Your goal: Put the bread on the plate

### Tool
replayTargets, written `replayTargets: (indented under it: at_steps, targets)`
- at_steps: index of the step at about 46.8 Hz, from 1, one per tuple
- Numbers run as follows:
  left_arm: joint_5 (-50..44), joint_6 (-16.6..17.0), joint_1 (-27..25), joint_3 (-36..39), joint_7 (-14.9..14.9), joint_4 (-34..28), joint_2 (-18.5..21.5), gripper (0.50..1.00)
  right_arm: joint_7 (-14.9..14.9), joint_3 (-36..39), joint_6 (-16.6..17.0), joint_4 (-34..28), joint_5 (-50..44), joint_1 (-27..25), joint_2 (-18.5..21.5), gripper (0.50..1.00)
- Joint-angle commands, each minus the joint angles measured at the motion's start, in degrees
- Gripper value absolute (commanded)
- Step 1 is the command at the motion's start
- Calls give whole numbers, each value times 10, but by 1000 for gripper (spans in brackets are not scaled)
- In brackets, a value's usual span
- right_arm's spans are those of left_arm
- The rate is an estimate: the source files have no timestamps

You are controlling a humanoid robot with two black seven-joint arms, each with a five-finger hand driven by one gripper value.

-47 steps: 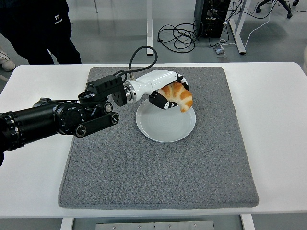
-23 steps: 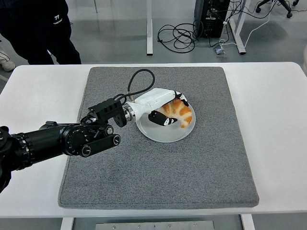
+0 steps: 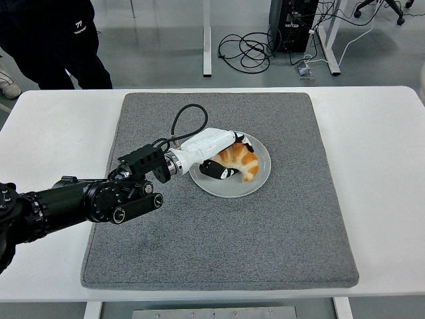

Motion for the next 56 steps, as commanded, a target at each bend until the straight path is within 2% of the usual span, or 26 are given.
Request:
replayTargets:
  at_steps: [1,8,22,31,41,52,56]
  targets:
    - [-1,0,0,-1,0,-1,0,611,0,0,0,0,0,0,0,1000]
    - [-1,0,6,-1,1,-1,1,652,0,0,0,0,0,0,0,1000]
    - [-3,0,11,-7,2,-1,1,820,0,0,0,2,0,1,0,1000]
    - [-4,0,14,-8,3,-1,1,887,0,0,0,2,0,1,0,1000]
    - [-26,12,14,-6,3,-1,1,931,0,0,0,3,0,1,0,1000]
    - [-26,19,11,-8,4,-15,7,948,0,0,0,3,0,1,0,1000]
    - [-28,19,7,-13,6,-41,16,949,0,0,0,3,0,1,0,1000]
